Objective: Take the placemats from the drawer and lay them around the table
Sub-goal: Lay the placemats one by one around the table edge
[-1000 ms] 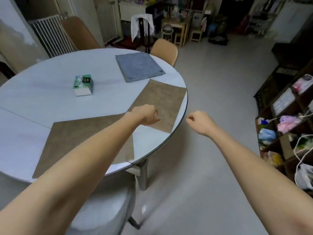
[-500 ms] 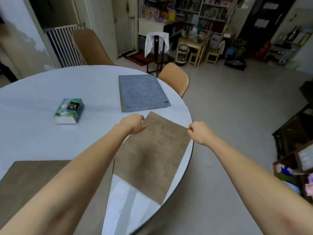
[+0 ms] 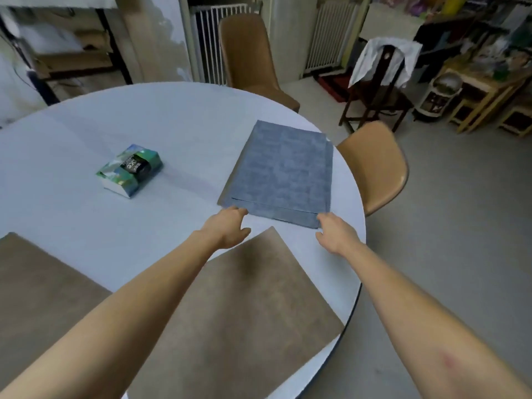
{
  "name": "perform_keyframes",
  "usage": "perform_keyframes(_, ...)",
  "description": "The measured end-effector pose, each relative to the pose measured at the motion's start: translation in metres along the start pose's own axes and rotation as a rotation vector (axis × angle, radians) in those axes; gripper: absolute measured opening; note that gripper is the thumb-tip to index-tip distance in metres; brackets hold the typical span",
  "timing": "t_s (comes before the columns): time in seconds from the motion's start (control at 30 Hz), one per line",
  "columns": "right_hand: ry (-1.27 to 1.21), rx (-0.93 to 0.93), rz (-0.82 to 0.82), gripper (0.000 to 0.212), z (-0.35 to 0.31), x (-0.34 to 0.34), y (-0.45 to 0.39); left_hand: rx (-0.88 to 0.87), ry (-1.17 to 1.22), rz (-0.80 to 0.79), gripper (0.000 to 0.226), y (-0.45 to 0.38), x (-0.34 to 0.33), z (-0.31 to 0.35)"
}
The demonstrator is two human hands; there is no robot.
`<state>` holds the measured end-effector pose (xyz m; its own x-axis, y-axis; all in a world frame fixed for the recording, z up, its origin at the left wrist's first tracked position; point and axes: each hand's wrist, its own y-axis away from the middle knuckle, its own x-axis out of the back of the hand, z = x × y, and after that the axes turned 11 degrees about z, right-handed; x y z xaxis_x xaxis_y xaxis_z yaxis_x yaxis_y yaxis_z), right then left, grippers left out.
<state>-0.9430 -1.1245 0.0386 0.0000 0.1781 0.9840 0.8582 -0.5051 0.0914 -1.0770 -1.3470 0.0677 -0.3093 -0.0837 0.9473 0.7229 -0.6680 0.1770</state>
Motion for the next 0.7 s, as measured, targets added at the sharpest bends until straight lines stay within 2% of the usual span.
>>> perform_keyframes(0.13,0.031,0.146,-0.024,0.031,0.023,-0.018,-0.067,0.054,0.037,-0.051,0.059,-0.042,-0.030,0.030)
perform_keyframes(0.23,0.075,0.246,-0.041,0.045,0.035,-0.039,-0.107,0.078,0.037,-0.104,0.062,-0.071,-0.054,0.041)
perform_keyframes(0.37,0.123,0.286,-0.128,0.067,0.047,-0.065,-0.136,0.106,0.016,-0.175,0.065,-0.100,-0.087,0.050)
perform_keyframes(0.53,0.198,0.394,-0.202,0.079,0.047,-0.076,-0.154,0.166,0.021,-0.250,0.069,-0.108,-0.114,0.054)
perform_keyframes(0.7,0.239,0.479,-0.056,0.056,0.039,-0.078,-0.159,0.190,0.031,-0.203,0.070,-0.105,-0.123,0.054)
